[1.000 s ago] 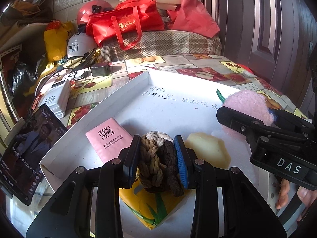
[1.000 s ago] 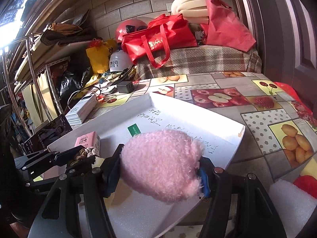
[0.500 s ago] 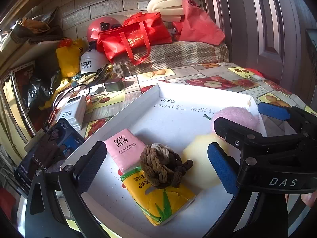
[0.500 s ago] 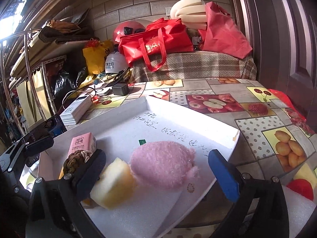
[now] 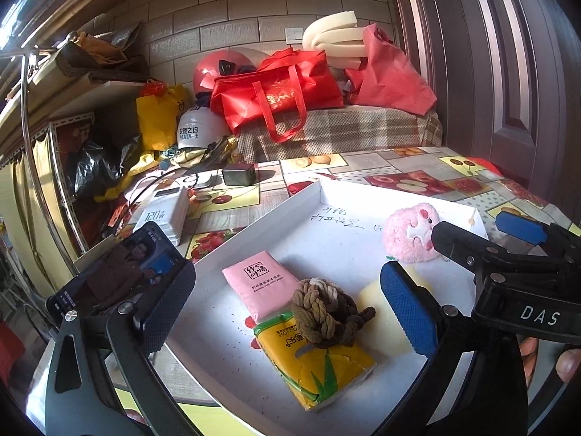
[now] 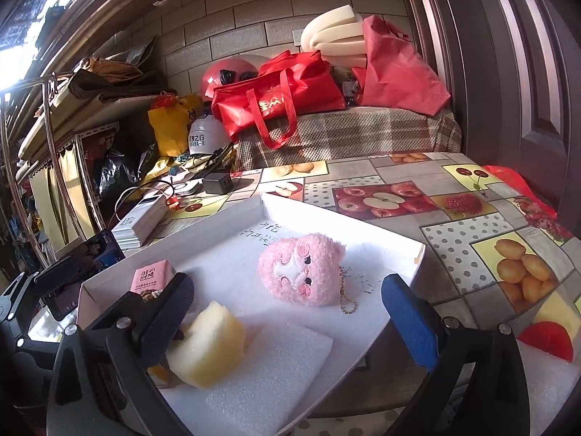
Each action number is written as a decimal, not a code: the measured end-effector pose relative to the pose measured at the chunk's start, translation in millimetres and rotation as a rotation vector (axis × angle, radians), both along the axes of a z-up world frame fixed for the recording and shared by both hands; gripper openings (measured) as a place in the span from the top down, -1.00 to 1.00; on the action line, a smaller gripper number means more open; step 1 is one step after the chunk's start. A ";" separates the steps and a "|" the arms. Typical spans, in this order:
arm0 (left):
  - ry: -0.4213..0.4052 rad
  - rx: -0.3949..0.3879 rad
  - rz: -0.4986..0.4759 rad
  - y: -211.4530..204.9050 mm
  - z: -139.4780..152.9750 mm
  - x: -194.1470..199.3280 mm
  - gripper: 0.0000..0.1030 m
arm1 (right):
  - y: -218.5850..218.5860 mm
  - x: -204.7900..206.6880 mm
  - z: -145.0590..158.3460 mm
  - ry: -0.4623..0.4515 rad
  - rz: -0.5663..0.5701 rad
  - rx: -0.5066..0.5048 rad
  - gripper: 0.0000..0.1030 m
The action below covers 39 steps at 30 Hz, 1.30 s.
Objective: Organize soft objects
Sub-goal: 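Open left tool to drop the rope in the box while right releases the plush, then move left tool to the patterned cloth pile while right moves toward the white sock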
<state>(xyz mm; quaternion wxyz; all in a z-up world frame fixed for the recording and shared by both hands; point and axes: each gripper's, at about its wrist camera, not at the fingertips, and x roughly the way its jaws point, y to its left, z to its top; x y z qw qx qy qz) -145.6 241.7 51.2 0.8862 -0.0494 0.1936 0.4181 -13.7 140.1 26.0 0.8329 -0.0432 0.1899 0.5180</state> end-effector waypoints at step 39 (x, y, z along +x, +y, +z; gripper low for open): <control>-0.165 0.035 0.011 -26.9 8.3 -33.3 -1.00 | -154.8 -40.2 36.1 -0.245 -0.062 0.372 -1.00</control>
